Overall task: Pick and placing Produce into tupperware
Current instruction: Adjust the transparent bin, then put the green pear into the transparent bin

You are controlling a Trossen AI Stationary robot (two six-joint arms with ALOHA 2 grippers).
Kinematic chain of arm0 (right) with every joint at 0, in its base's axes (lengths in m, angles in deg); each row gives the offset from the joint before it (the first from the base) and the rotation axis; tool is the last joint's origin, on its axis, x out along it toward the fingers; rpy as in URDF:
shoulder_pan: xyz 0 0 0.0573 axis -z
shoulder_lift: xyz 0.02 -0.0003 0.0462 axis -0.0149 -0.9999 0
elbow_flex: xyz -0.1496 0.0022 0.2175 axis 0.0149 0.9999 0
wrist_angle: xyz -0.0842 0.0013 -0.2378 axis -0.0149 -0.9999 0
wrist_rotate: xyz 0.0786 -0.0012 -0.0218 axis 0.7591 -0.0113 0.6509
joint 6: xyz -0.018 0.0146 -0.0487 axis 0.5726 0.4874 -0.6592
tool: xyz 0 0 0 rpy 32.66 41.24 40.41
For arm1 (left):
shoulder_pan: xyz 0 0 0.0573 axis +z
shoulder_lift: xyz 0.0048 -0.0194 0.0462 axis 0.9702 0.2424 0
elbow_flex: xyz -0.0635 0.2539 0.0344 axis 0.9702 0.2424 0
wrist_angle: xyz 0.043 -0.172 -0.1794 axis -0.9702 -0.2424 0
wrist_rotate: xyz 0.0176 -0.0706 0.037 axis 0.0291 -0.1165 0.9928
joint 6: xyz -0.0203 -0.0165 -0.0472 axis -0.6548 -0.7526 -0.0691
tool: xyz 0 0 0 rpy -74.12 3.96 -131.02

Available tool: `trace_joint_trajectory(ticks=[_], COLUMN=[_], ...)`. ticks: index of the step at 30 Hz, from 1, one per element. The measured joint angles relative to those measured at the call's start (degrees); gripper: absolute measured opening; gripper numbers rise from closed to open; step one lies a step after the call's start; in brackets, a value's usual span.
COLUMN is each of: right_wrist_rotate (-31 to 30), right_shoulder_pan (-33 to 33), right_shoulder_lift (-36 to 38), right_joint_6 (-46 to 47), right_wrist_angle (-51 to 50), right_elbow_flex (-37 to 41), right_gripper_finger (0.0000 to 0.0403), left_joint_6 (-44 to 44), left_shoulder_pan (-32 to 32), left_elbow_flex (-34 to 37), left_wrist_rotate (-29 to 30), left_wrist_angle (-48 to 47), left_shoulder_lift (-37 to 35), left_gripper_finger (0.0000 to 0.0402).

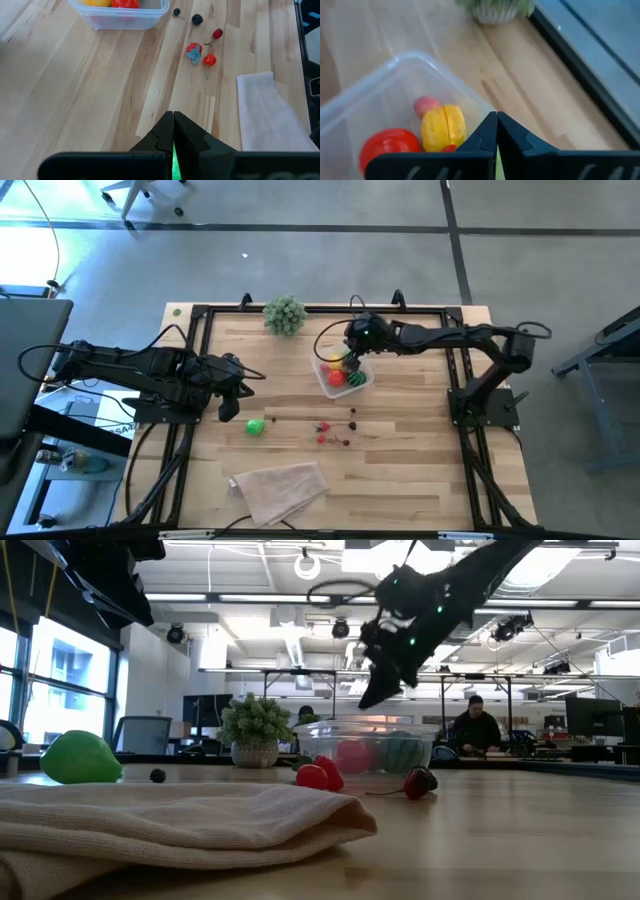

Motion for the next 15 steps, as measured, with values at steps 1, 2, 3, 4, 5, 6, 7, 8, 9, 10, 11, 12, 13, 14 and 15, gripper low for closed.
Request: trace_joint_trajectory(ticks=[1,2,3,4,5,6,7,8,9,10,11,12,13,14,15], right_wrist_rotate=[-0.03,-0.1,-0.14,-0.12,-0.13,-0.14,-0.61,-1.52,-2.85,-4.7,-6.28,-7.83,-9.39,-10.42,-11.27], right_shoulder_pan=[-0.22,-0.44,-0.72,-1.02,-1.39,-1.66,-2.03,-2.54,-3.07,-3.74,-4.43,-5.13,-5.94,-6.76,-7.62], right_shoulder_lift=[1.32,2.89,4.44,6.08,7.76,9.41,10.99,12.58,14.11,15.57,17.01,18.31,19.51,20.64,21.67], right_joint_6=[-0.23,-0.25,-0.14,0.0,0.2,0.64,1.17,1.49,1.84,2.47,2.83,3.22,3.98,4.78,5.44], right_wrist_angle=[-0.39,-0.94,-2.06,-3.41,-4.86,-6.65,-8.7,-10.56,-12.52,-14.71,-16.51,-18.74,-20.52,-22.28,-24.19], right_elbow_flex=[0.0,0.0,0.0,0.0,0.0,0.0,0.0,0.0,0.0,0.0,0.0,0.0,0.0,0.0,0.0], right_gripper_finger=[0.0,0.0,0.0,0.0,0.0,0.0,0.0,0.0,0.0,0.0,0.0,0.0,0.0,0.0,0.0], left_joint_6=[0.01,0.02,0.02,0.0,0.0,0.01,0.0,0.02,0.02,0.01,0.02,0.0,0.01,0.01,0.0], left_shoulder_pan=[0.0,0.02,0.01,0.0,0.01,0.01,0.0,0.02,0.02,0.02,0.02,0.02,0.0,0.01,0.0], left_elbow_flex=[0.0,0.0,0.02,0.01,0.01,0.01,0.02,0.02,0.02,0.0,0.0,0.0,0.02,0.0,0.01], left_wrist_rotate=[0.0,0.0,0.0,0.0,0.0,0.0,0.0,0.0,0.0,0.0,0.0,0.0,0.0,0.0,0.0], left_wrist_angle=[0.01,0.01,0.0,0.02,0.0,0.01,0.0,0.02,0.02,0.0,0.02,0.0,-0.01,0.02,0.0], left_shoulder_lift=[0.0,0.0,0.0,0.0,0.0,0.02,0.0,0.0,0.02,0.02,0.0,0.02,0.02,0.02,0.02], left_gripper_finger=[0.0001,0.0001,0.0001,0.0001,0.0001,0.0001,0.0001,0.0001,0.0001,0.0001,0.0001,0.0001,0.0001,0.0001,0.0001])
